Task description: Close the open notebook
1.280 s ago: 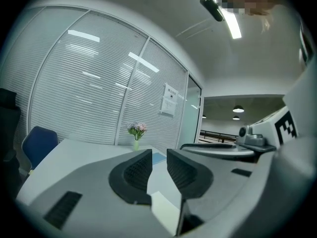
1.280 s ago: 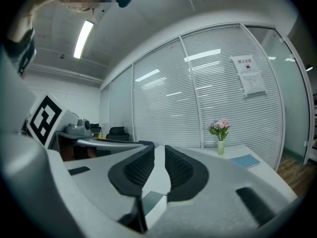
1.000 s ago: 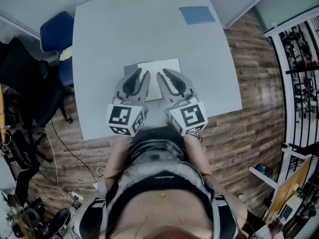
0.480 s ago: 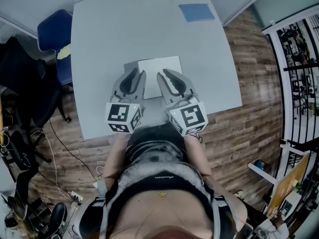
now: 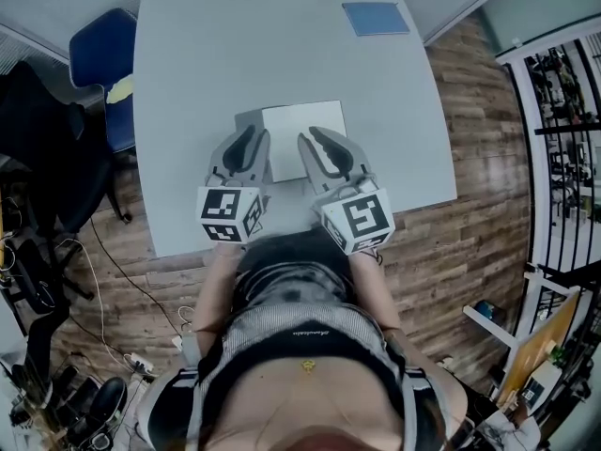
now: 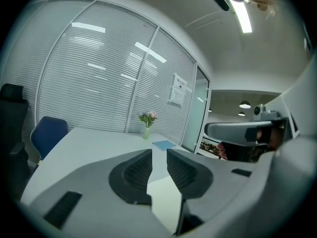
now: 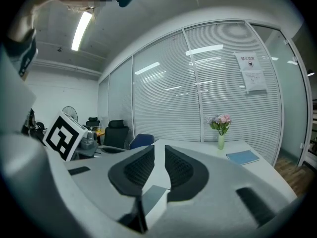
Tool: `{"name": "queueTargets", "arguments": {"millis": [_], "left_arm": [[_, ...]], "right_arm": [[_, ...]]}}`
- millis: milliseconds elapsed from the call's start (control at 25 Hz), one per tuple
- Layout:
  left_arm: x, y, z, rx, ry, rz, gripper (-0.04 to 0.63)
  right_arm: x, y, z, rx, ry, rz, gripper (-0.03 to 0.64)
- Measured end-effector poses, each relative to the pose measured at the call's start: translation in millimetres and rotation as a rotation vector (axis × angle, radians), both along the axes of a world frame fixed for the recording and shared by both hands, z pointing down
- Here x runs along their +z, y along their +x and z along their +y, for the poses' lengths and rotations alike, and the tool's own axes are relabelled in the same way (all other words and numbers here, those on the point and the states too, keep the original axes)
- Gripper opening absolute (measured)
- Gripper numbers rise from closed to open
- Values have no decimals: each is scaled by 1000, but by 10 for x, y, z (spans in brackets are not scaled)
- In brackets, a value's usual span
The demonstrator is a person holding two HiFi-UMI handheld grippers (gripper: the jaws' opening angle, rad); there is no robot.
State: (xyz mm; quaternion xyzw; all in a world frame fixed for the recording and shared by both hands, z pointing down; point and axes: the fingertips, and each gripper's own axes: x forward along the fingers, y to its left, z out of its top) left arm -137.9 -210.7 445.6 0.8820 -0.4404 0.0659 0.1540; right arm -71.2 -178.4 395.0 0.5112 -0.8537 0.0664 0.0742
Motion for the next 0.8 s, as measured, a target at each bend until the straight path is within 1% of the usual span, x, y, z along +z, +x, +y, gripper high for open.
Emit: {"name": "queueTargets", "arguments": {"millis": [520,800], "left_arm": [[368,-219,-47,-63,-84,-20,71],[559,-292,-61,-93,-128,-34,71]], "right_arm": [[113,-137,-78,-53,-38,16,67],[176,-132,-115,-68,-57,23,68]]}}
